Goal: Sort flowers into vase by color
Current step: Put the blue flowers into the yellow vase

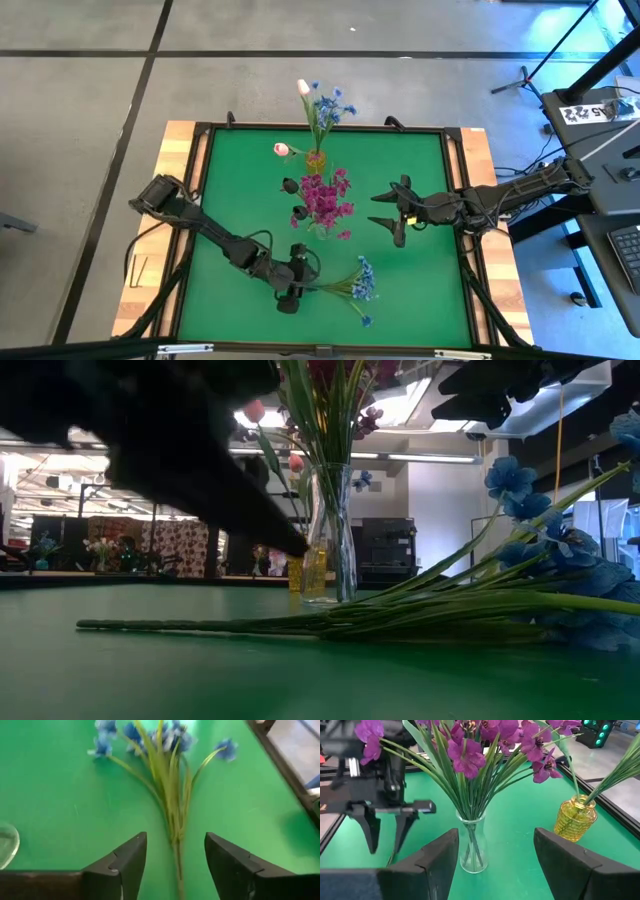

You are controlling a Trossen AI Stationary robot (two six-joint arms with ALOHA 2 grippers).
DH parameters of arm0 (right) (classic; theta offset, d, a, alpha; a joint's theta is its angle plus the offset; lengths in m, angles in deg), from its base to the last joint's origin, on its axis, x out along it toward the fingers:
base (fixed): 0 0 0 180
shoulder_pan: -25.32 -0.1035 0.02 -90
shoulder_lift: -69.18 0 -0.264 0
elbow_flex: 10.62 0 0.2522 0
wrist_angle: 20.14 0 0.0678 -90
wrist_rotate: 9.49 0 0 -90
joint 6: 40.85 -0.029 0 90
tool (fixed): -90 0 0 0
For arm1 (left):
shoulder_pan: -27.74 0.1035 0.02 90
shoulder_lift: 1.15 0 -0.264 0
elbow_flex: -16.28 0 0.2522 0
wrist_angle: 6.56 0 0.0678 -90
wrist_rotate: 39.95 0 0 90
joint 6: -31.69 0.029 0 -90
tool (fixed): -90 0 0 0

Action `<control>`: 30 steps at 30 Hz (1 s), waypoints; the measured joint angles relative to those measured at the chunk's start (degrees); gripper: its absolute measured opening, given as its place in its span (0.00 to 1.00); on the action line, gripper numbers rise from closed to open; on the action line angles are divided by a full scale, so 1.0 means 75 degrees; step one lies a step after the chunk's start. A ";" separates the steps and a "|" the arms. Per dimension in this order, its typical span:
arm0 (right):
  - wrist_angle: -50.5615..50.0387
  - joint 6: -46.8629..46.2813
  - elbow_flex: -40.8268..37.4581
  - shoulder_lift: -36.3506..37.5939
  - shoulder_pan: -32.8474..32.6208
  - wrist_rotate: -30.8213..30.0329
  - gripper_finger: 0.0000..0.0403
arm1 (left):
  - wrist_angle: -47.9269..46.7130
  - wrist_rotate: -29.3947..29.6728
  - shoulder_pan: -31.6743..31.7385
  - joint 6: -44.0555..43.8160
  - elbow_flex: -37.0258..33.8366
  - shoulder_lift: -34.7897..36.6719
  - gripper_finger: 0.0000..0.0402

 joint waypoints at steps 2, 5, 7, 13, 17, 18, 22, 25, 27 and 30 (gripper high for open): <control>0.0004 -0.0071 0.0000 0.0000 0.0000 0.0000 0.64 | 0.0058 -0.0040 0.0055 -0.0011 0.0000 -0.0191 0.50; 0.0003 -0.0094 0.0000 0.0000 0.0000 0.0000 0.64 | 0.0111 -0.0052 0.0056 -0.0229 0.0000 -0.0504 0.53; 0.0003 -0.0097 0.0000 0.0000 0.0000 0.0000 0.64 | 0.0230 -0.0066 0.0050 -0.0243 -0.0005 -0.0698 0.54; 0.0003 -0.0159 0.0000 0.0000 0.0000 0.0000 0.64 | 0.0628 0.0000 -0.0018 -0.0401 -0.0001 -0.1044 0.56; 0.0003 -0.0159 0.0000 0.0000 0.0000 0.0000 0.64 | 0.0477 0.0155 0.0034 -0.0828 0.0023 -0.1072 0.52; 0.0003 -0.0156 0.0000 -0.0003 0.0000 0.0000 0.64 | 0.0429 0.0155 0.0048 -0.0849 0.0028 -0.1067 0.51; 0.0002 -0.0156 0.0000 -0.0003 0.0000 0.0000 0.64 | 0.0351 0.0255 0.0043 -0.0815 0.0026 -0.1064 0.40; 0.0000 -0.0156 0.0000 -0.0003 0.0001 0.0000 0.64 | 0.0252 0.0315 0.0050 -0.0856 0.0025 -0.1064 0.29; -0.0003 -0.0153 0.0000 -0.0003 0.0000 0.0000 0.64 | 0.0223 0.0351 0.0050 -0.0864 0.0020 -0.1063 0.19; -0.0003 -0.0153 0.0000 -0.0003 0.0000 0.0000 0.64 | 0.0193 0.0373 0.0059 -0.0877 0.0015 -0.1058 0.05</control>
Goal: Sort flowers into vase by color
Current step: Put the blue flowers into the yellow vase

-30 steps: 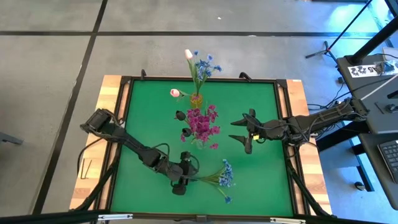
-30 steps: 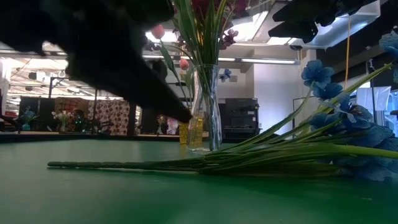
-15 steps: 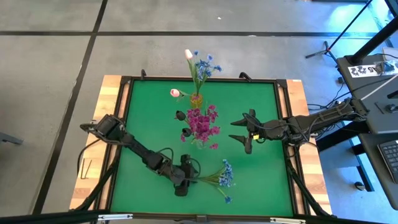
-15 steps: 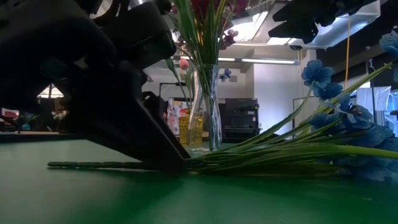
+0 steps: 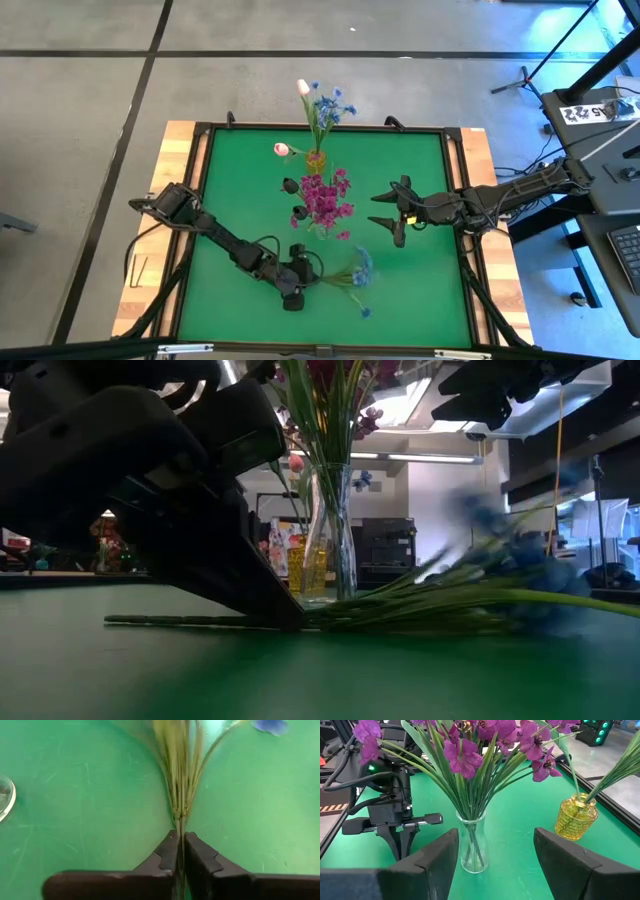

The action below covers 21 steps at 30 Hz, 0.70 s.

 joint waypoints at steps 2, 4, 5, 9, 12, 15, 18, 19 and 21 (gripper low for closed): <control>-0.0001 0.0000 0.0001 0.0000 0.0000 0.0000 0.64 | 0.0008 0.0040 -0.0004 -0.0015 -0.0002 0.0001 0.03; 0.0000 0.0003 0.0000 0.0000 0.0000 0.0000 0.64 | -0.0004 0.0066 -0.0022 -0.0016 -0.0009 0.0055 0.03; -0.0003 0.0015 0.0000 0.0000 0.0000 0.0000 0.64 | 0.0003 0.0064 -0.0023 -0.0018 -0.0013 0.0074 0.02; -0.0012 0.0044 0.0003 -0.0003 0.0000 0.0000 0.64 | -0.0123 0.0087 -0.0074 -0.0009 -0.0058 0.0429 0.01; -0.0027 0.0044 0.0000 -0.0003 0.0000 0.0004 0.64 | -0.0108 0.0119 -0.0158 0.0008 -0.0053 0.0953 0.01; 0.0070 0.0042 0.0000 -0.0003 0.0003 0.0134 0.64 | -0.0121 0.0180 -0.0295 0.0131 -0.0047 0.1537 0.01; 0.0500 0.0062 0.0000 -0.0003 0.0002 0.0511 0.64 | -0.0155 0.0246 -0.0512 0.0458 -0.0044 0.2202 0.01; 0.0683 0.0100 0.0001 -0.0003 0.0003 0.0664 0.64 | -0.0162 0.0351 -0.0603 0.0586 -0.0043 0.2432 0.01; 0.0996 0.0267 0.0003 -0.0003 0.0000 0.0999 0.64 | -0.0205 0.0518 -0.0773 0.0827 -0.0035 0.2884 0.00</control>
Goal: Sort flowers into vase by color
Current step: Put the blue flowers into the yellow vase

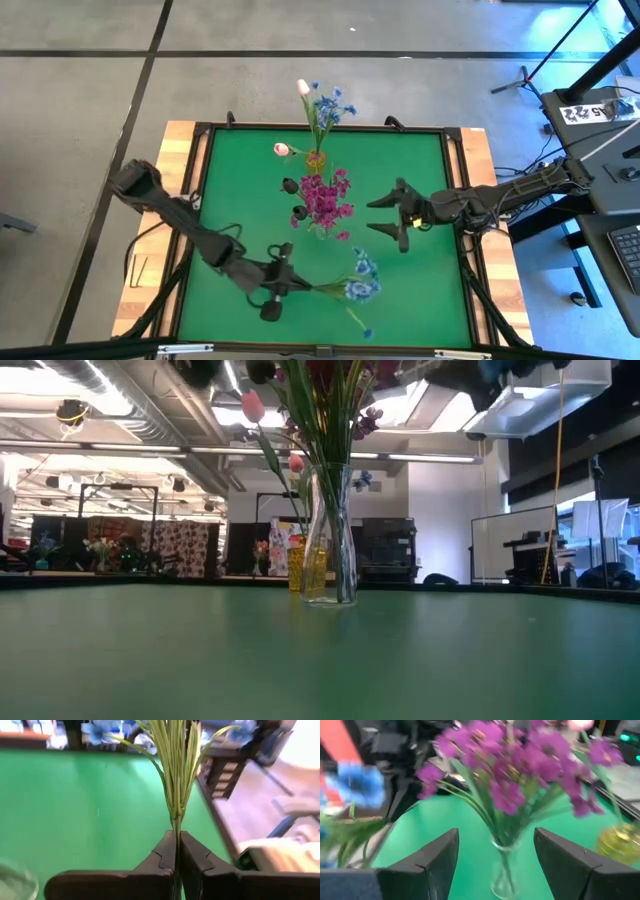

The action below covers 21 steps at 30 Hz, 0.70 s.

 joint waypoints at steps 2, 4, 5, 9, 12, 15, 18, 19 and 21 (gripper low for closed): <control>0.0278 0.0137 -0.0001 0.0000 0.0000 0.0235 0.64 | -0.0021 0.0092 -0.0172 0.0216 0.0000 0.0414 0.00; 0.0450 0.0260 0.0000 0.0024 0.0000 0.0356 0.64 | -0.0020 0.0206 -0.0359 0.0459 0.0000 0.0779 0.00; 0.0516 0.0305 0.0000 0.0040 0.0000 0.0403 0.64 | -0.0019 0.0261 -0.0442 0.0602 0.0000 0.0938 0.00; 0.0788 0.0454 0.0000 0.0055 0.0000 0.0459 0.64 | 0.0034 0.0730 -0.0761 0.1210 0.0000 0.1535 0.00; 0.1145 0.0593 0.0000 0.0043 0.0001 0.0711 0.64 | 0.0252 0.1299 -0.0925 0.1761 0.0000 0.1960 0.00; 0.1594 0.0742 0.0000 0.0035 0.0000 0.1079 0.64 | 0.0703 0.1540 -0.0961 0.2379 0.0006 0.2358 0.00; 0.2172 0.0915 0.0000 0.0035 0.0000 0.1361 0.64 | 0.1273 0.1553 -0.0911 0.3047 0.0012 0.2704 0.00; 0.2378 0.1017 0.0000 0.0035 0.0000 0.1403 0.64 | 0.1449 0.1549 -0.0880 0.3258 0.0012 0.2819 0.00; 0.2825 0.1115 0.0000 0.0035 0.0003 0.1403 0.64 | 0.1723 0.1558 -0.0781 0.3590 0.0015 0.3029 0.00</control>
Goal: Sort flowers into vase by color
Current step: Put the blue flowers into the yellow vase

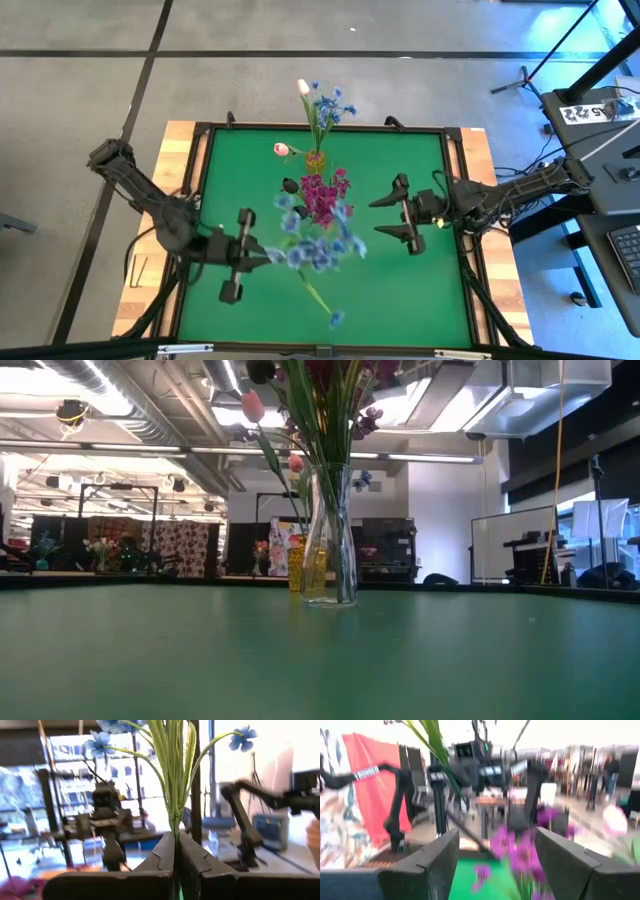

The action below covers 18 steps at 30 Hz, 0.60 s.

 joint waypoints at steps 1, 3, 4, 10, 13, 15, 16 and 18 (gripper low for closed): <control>0.0269 0.0082 0.0002 -0.0041 0.0000 0.0000 0.64 | 0.0090 -0.0012 0.0081 0.0111 0.0000 0.0083 0.00; 0.0794 0.0156 0.0009 -0.0150 0.0002 -0.0002 0.64 | 0.0223 -0.0011 0.0284 0.0231 0.0003 0.0206 0.00; 0.0981 0.0210 0.0022 -0.0233 0.0003 0.0001 0.64 | 0.0281 -0.0004 0.0406 0.0237 0.0003 0.0237 0.00; 0.0869 0.0548 0.0861 -0.1002 0.0119 0.0070 0.64 | 0.0429 -0.0223 0.1309 0.0085 0.0003 0.0280 0.00; 0.0489 0.0656 0.1492 -0.1485 0.0339 0.0293 0.64 | 0.0460 -0.0700 0.1763 -0.0360 0.0003 0.0280 0.00; 0.0341 0.0720 0.1907 -0.1815 0.0524 0.0381 0.64 | 0.0455 -0.1027 0.2002 -0.0579 0.0003 0.0280 0.00; 0.0360 0.0722 0.2101 -0.1980 0.0618 0.0466 0.64 | 0.0455 -0.1130 0.2106 -0.0637 0.0003 0.0280 0.00; 0.0372 0.0722 0.2439 -0.2292 0.0796 0.0618 0.64 | 0.0455 -0.1234 0.2284 -0.0768 0.0003 0.0280 0.00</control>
